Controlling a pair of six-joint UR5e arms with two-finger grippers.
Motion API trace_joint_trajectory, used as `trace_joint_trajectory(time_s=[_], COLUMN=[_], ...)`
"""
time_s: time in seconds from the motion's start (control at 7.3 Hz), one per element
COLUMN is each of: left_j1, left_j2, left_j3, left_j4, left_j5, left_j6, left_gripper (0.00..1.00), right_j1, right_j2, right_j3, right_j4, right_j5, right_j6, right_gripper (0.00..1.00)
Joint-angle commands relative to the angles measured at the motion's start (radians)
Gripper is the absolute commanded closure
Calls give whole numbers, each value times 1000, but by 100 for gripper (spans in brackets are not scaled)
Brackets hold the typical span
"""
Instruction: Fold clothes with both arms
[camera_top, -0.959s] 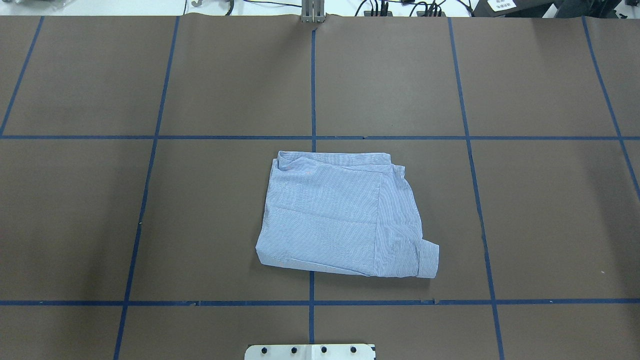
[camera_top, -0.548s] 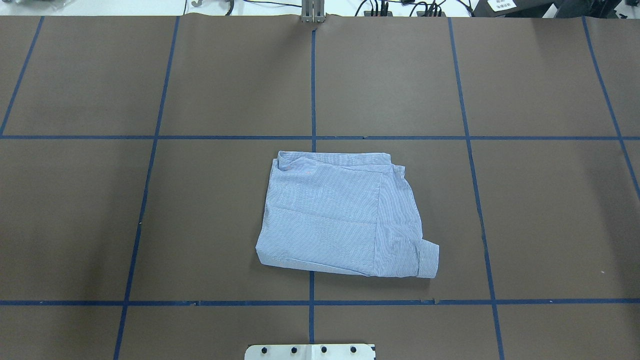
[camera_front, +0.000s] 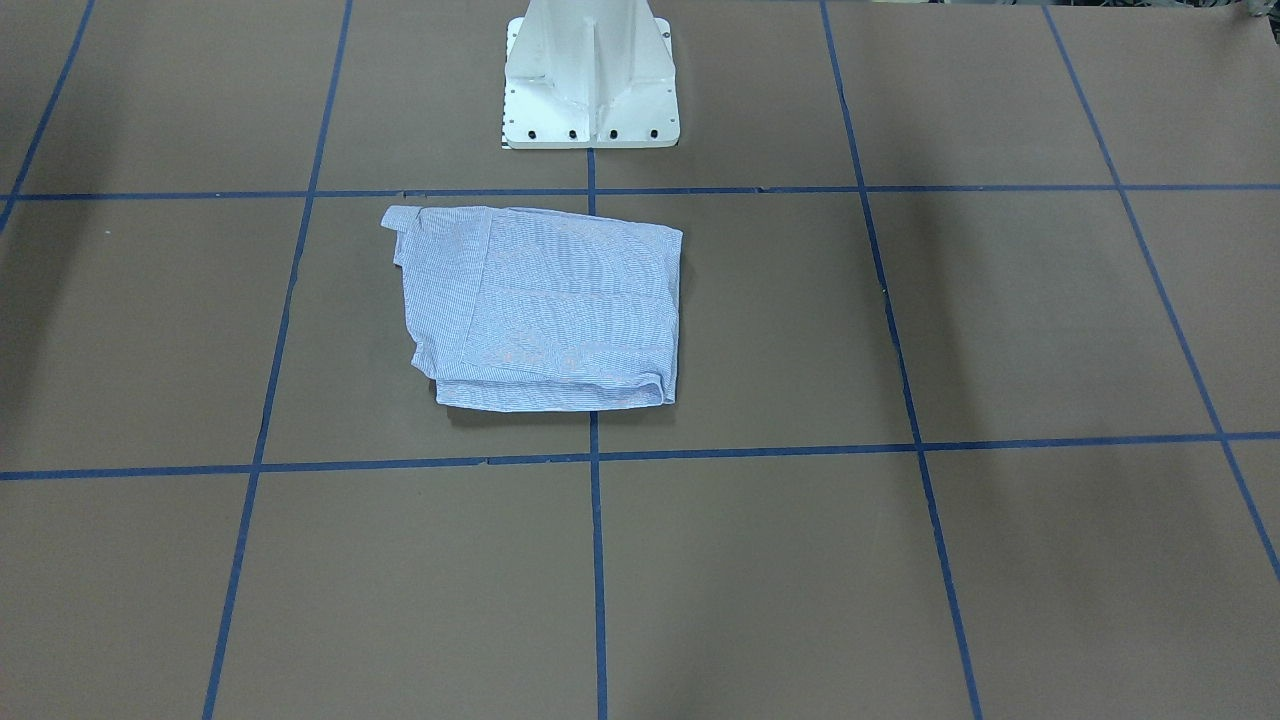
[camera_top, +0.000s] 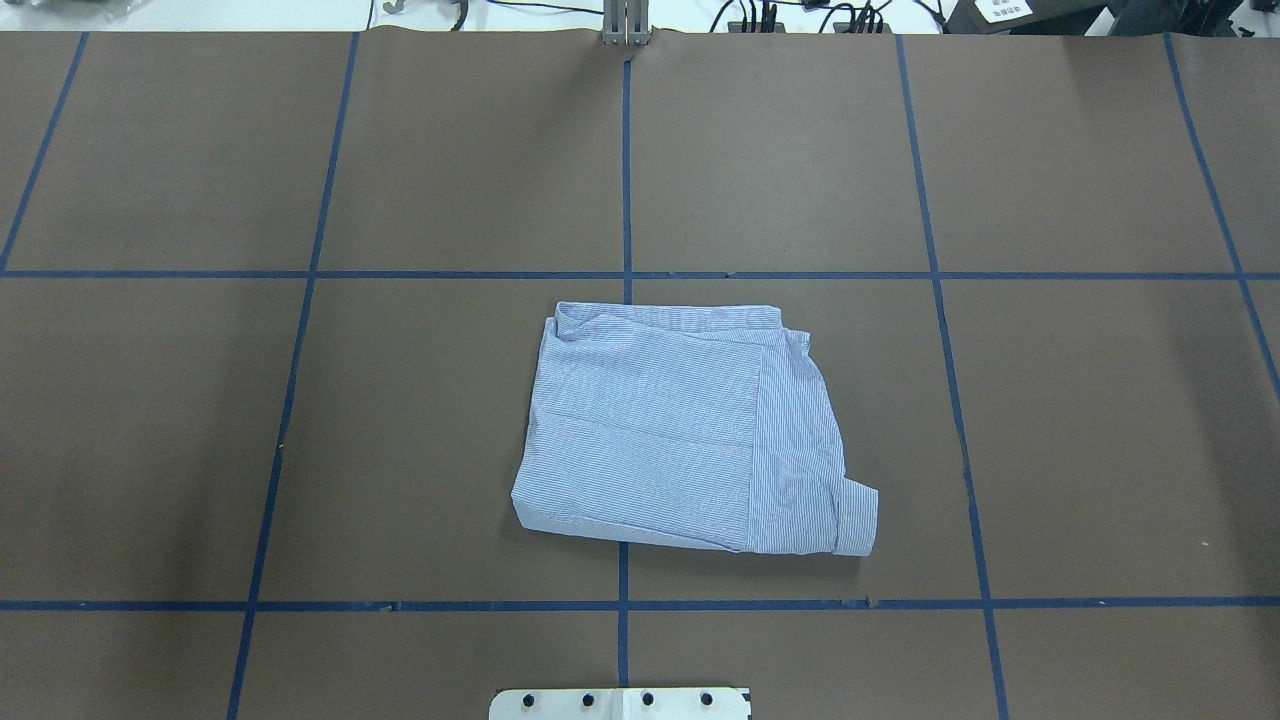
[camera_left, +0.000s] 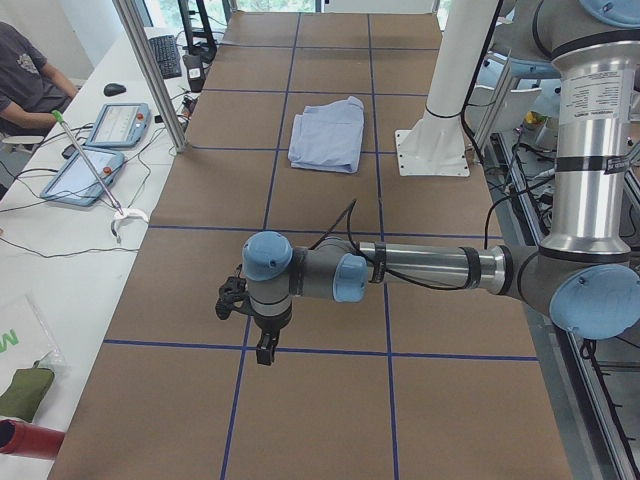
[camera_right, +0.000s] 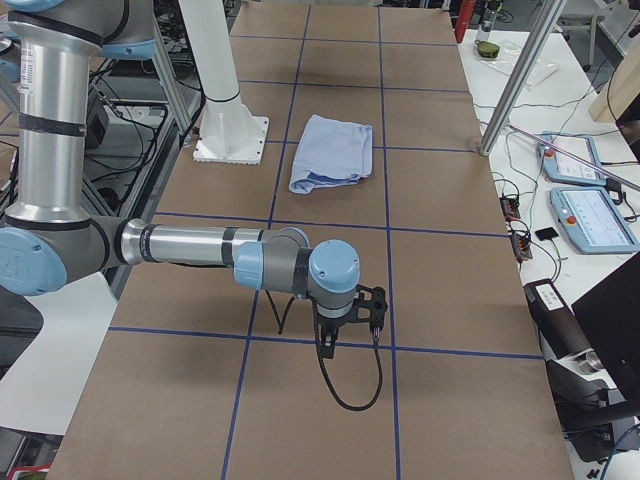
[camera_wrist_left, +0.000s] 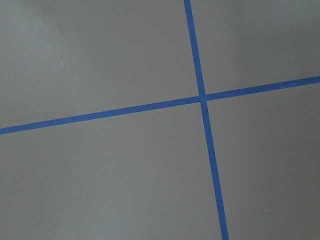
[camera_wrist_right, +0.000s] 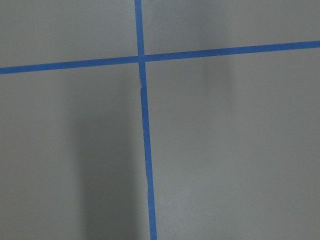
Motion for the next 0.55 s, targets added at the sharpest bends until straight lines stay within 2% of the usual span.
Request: trace_joint_trajectory(time_s=[0.0, 0.41], left_j1=[0, 0], left_j2=[0, 0], left_j3=[0, -3], left_j4=[1, 2], left_j5=[0, 0], left_j6=[2, 5], left_gripper=[0, 0], right_j1=[-4, -31], right_j2=[1, 9], right_j3=[-1, -1], right_j4=[1, 1], right_j5=[-46, -46], right_j6=[-7, -4], right_gripper=[0, 0])
